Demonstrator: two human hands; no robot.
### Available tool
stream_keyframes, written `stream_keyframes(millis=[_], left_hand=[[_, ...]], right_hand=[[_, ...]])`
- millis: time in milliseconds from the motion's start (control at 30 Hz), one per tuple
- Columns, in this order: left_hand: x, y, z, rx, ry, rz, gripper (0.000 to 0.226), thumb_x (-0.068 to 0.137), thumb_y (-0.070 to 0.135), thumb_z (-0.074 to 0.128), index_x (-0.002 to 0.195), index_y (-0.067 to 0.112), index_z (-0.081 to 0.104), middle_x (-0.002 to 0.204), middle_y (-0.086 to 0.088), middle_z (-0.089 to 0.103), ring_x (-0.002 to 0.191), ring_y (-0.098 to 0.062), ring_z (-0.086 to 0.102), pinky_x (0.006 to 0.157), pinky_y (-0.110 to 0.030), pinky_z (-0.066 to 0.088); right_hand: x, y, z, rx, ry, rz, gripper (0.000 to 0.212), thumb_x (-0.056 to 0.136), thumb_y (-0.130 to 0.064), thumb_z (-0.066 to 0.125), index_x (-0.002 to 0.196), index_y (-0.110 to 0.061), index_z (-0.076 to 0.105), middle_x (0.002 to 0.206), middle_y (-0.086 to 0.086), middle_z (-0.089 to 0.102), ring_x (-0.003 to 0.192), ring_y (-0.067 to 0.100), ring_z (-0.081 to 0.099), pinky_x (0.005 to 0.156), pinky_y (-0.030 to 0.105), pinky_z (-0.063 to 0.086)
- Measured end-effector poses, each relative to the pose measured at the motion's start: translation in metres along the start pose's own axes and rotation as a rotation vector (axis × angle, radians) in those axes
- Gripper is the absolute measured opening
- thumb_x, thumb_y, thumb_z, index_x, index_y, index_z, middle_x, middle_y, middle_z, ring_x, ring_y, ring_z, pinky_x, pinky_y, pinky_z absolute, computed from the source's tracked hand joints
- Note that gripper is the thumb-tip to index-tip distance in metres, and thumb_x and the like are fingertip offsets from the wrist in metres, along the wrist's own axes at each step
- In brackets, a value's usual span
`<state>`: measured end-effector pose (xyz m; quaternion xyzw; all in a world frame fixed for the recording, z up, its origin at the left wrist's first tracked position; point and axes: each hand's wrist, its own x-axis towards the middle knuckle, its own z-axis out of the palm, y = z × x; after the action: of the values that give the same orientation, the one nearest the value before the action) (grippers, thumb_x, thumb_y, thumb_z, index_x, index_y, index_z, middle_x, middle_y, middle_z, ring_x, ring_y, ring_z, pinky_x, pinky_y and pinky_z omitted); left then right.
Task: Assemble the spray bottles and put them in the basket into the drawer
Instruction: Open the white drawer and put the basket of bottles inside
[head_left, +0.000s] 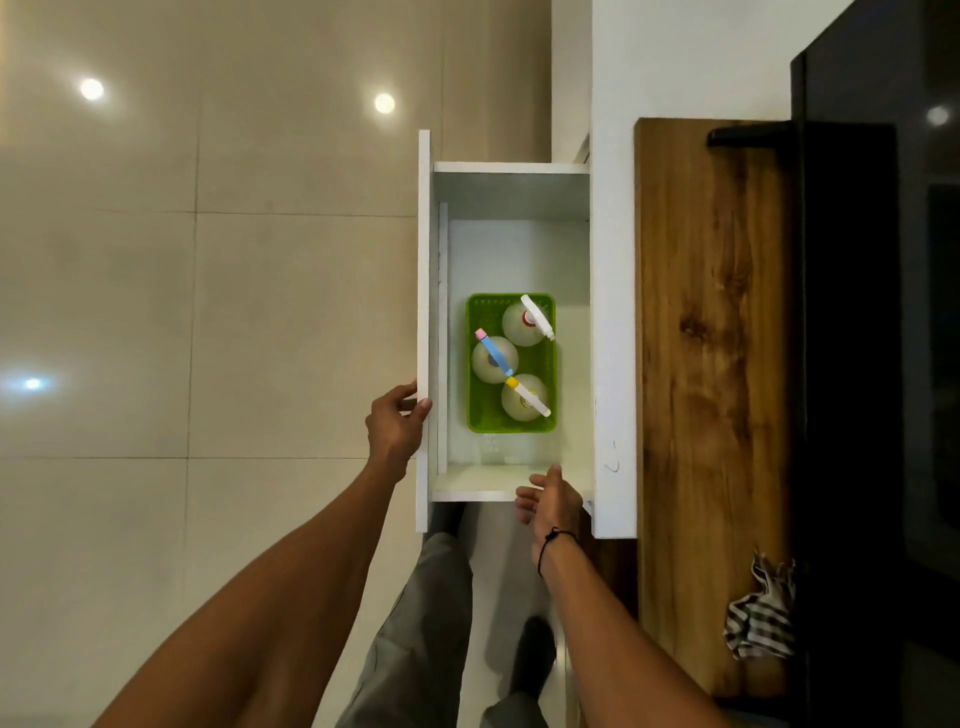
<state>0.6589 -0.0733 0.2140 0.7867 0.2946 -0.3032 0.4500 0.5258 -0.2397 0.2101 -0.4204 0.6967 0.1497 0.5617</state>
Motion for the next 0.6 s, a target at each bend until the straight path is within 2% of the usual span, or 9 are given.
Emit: stream_keyframes(millis=[133, 200, 267, 333, 400, 433, 500, 533, 600], left_hand=[[-0.007, 0.002, 0.015, -0.021, -0.053, 0.014, 0.041, 0.103, 0.017, 0.067, 0.144, 0.015, 0.063, 0.13, -0.017, 0.071, 0.118, -0.037, 0.068, 0.105, -0.056, 0.056], [-0.01, 0.003, 0.026, -0.028, -0.079, 0.014, 0.041, 0.103, 0.016, 0.067, 0.143, 0.015, 0.064, 0.129, -0.018, 0.072, 0.12, -0.037, 0.068, 0.107, -0.057, 0.055], [-0.013, 0.006, 0.037, -0.038, -0.094, 0.006, 0.041, 0.102, 0.015, 0.068, 0.143, 0.014, 0.064, 0.129, -0.018, 0.072, 0.121, -0.037, 0.068, 0.108, -0.057, 0.055], [-0.018, 0.01, 0.05, -0.043, -0.1, 0.015, 0.042, 0.102, 0.015, 0.068, 0.143, 0.014, 0.065, 0.129, -0.018, 0.072, 0.121, -0.035, 0.068, 0.109, -0.055, 0.055], [-0.024, 0.012, 0.061, -0.049, -0.116, 0.024, 0.041, 0.102, 0.016, 0.067, 0.143, 0.014, 0.065, 0.128, -0.019, 0.072, 0.12, -0.034, 0.069, 0.109, -0.054, 0.054], [-0.028, 0.012, 0.065, -0.059, -0.132, 0.024, 0.041, 0.103, 0.015, 0.066, 0.143, 0.014, 0.065, 0.128, -0.02, 0.072, 0.12, -0.035, 0.069, 0.109, -0.054, 0.055], [-0.035, 0.01, 0.074, -0.064, -0.165, 0.03, 0.041, 0.104, 0.013, 0.064, 0.145, 0.013, 0.064, 0.128, -0.02, 0.071, 0.12, -0.035, 0.069, 0.108, -0.052, 0.056], [-0.04, 0.009, 0.078, -0.058, -0.177, 0.033, 0.042, 0.104, 0.012, 0.063, 0.146, 0.013, 0.063, 0.128, -0.02, 0.071, 0.121, -0.034, 0.069, 0.109, -0.051, 0.056], [-0.049, 0.004, 0.086, -0.058, -0.199, 0.026, 0.043, 0.104, 0.009, 0.062, 0.147, 0.011, 0.061, 0.13, -0.018, 0.071, 0.123, -0.031, 0.068, 0.109, -0.05, 0.056]], right_hand=[[-0.007, 0.027, -0.007, 0.02, 0.013, 0.109, 0.028, 0.105, -0.01, 0.043, 0.097, 0.004, 0.066, 0.072, 0.019, 0.064, 0.055, 0.024, 0.057, 0.049, 0.028, 0.045], [-0.009, 0.038, -0.01, 0.04, 0.034, 0.149, 0.028, 0.101, -0.003, 0.042, 0.102, 0.007, 0.068, 0.074, 0.021, 0.064, 0.054, 0.024, 0.056, 0.048, 0.026, 0.045], [-0.011, 0.042, -0.017, 0.097, 0.072, 0.191, 0.031, 0.101, -0.002, 0.04, 0.11, 0.012, 0.066, 0.072, 0.021, 0.064, 0.053, 0.025, 0.056, 0.047, 0.027, 0.044], [-0.012, 0.043, -0.028, 0.217, 0.125, 0.233, 0.036, 0.106, -0.01, 0.037, 0.122, 0.012, 0.061, 0.072, 0.021, 0.064, 0.054, 0.026, 0.055, 0.048, 0.027, 0.042], [-0.011, 0.041, -0.039, 0.372, 0.138, 0.269, 0.045, 0.112, -0.025, 0.028, 0.135, 0.005, 0.052, 0.09, 0.023, 0.067, 0.074, 0.031, 0.063, 0.055, 0.032, 0.047], [-0.01, 0.039, -0.043, 0.436, 0.122, 0.29, 0.047, 0.112, -0.029, 0.026, 0.141, 0.002, 0.048, 0.106, 0.024, 0.066, 0.093, 0.034, 0.066, 0.062, 0.036, 0.051], [-0.008, 0.036, -0.048, 0.542, 0.076, 0.33, 0.053, 0.111, -0.034, 0.025, 0.153, -0.006, 0.039, 0.137, 0.021, 0.058, 0.127, 0.035, 0.059, 0.082, 0.044, 0.054], [-0.009, 0.036, -0.049, 0.593, 0.055, 0.34, 0.056, 0.11, -0.039, 0.024, 0.158, -0.012, 0.034, 0.146, 0.019, 0.054, 0.136, 0.035, 0.054, 0.09, 0.048, 0.052], [-0.01, 0.035, -0.05, 0.672, 0.038, 0.349, 0.062, 0.108, -0.052, 0.021, 0.161, -0.02, 0.03, 0.154, 0.015, 0.051, 0.142, 0.033, 0.05, 0.097, 0.051, 0.05]])
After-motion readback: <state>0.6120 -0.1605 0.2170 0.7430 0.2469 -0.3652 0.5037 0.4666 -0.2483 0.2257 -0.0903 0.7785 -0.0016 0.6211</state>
